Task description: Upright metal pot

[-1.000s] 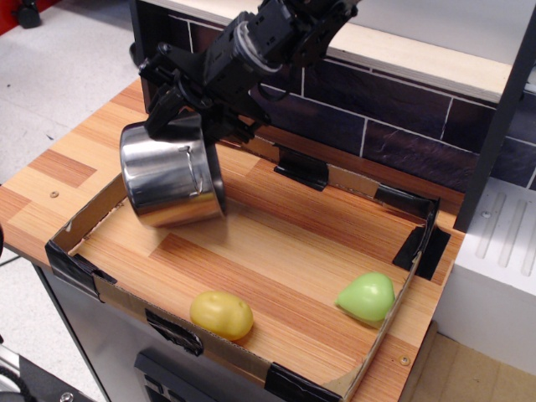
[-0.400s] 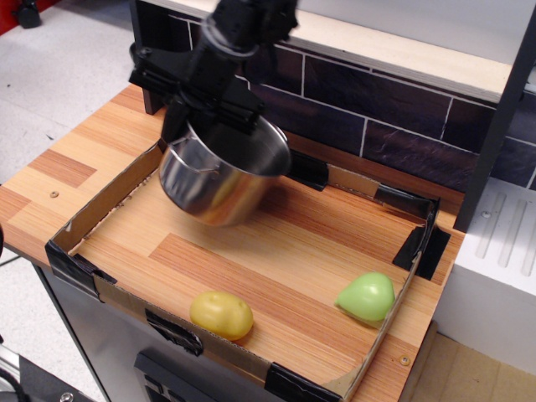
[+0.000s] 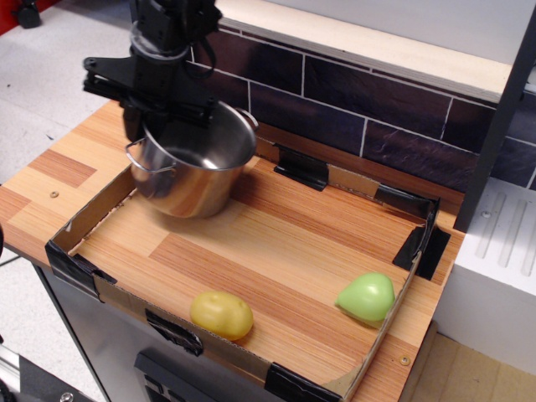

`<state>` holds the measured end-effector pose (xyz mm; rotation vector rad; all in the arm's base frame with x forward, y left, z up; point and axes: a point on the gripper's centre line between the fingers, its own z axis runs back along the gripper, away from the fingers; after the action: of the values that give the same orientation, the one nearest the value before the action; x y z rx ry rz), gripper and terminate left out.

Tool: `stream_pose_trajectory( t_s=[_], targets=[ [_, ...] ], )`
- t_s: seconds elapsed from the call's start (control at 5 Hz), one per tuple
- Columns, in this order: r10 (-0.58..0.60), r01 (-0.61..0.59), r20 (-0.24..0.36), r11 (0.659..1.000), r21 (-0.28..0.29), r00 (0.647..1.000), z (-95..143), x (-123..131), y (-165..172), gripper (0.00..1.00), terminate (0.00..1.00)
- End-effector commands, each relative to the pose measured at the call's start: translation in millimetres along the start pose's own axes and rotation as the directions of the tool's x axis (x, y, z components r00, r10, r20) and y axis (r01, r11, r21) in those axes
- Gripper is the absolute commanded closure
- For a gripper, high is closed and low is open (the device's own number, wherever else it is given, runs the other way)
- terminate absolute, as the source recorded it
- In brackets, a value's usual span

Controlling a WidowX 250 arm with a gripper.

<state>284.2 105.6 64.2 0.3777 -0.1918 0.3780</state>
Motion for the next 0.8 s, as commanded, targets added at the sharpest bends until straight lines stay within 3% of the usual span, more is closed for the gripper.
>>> stream_pose_trajectory(
  t_s=[0.0,0.2,0.4,0.6],
  targets=[
    [0.043,-0.042,0.013,0.999,-0.033,0.999,-8.8,9.9,6.0,1.00,0.00],
    [0.060,-0.061,-0.021,0.997,-0.041,0.998,-7.2,8.1,8.6,0.00,0.00],
    [0.066,-0.065,-0.032,0.998,0.013,0.997,-2.3,7.4,14.8,0.00,0.00],
    [0.116,-0.115,-0.034,0.993,0.029,0.993,17.0,14.3,24.3,0.00,0.00]
  ],
)
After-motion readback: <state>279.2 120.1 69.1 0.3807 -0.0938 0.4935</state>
